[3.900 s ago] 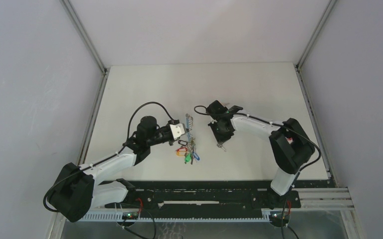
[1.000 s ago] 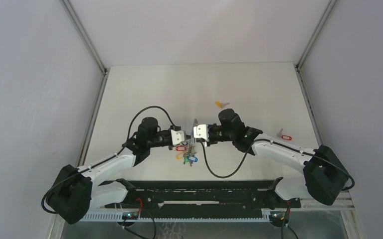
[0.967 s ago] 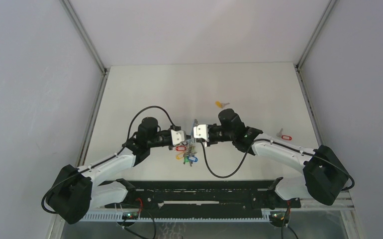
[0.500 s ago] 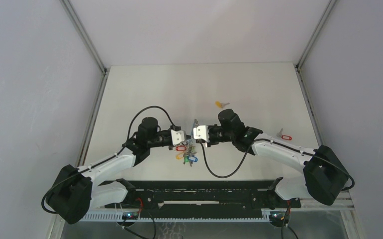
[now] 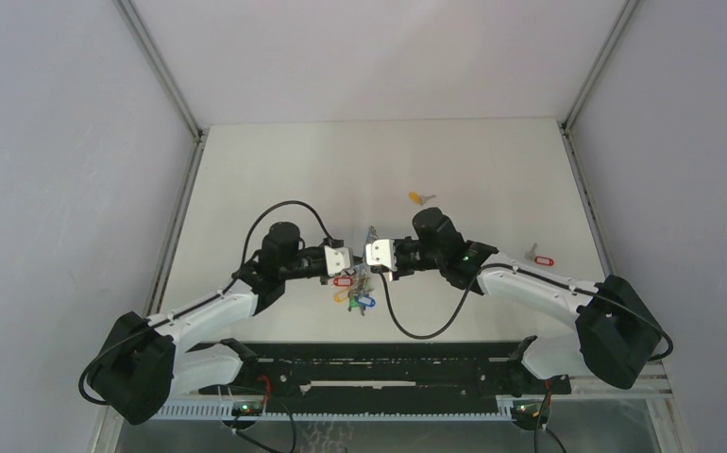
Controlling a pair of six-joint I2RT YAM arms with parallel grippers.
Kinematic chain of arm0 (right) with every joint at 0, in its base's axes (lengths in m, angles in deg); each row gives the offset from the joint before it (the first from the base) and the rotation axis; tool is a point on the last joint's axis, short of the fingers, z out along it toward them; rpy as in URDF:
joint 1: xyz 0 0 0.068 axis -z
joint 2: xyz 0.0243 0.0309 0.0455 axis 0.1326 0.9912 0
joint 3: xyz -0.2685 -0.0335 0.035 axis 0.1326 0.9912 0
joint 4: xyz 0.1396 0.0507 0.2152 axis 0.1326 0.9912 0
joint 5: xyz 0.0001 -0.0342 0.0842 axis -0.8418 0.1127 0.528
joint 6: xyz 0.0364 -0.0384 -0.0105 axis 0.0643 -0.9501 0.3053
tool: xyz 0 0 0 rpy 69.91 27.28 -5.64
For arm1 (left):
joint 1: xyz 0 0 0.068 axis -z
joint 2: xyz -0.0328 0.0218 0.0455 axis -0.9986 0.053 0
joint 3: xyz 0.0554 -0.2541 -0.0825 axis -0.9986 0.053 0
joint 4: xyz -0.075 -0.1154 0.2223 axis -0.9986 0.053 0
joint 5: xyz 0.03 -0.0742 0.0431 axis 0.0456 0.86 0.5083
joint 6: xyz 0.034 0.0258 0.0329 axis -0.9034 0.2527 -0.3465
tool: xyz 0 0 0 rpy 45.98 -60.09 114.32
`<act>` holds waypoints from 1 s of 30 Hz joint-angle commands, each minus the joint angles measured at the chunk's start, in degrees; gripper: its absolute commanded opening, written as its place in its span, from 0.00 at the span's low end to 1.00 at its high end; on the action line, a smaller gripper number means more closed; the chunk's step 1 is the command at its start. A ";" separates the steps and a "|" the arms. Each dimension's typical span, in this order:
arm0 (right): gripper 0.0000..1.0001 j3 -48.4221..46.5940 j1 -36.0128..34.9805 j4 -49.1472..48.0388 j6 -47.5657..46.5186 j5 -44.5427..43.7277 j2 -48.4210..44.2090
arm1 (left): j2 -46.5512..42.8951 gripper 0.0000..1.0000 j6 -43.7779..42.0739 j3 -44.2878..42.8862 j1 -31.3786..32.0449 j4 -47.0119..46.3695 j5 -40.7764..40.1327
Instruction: Put the keys on the keyring
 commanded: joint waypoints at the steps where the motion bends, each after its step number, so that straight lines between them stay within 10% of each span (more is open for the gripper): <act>1: 0.00 -2.42 -0.45 -1.61 -0.53 -0.06 0.24 | -0.48 0.00 -0.91 -2.16 0.41 -2.44 2.04; 30: 0.00 -2.50 -0.89 -3.57 0.44 0.43 0.37 | 0.12 0.00 -0.52 -2.56 0.76 -2.41 2.66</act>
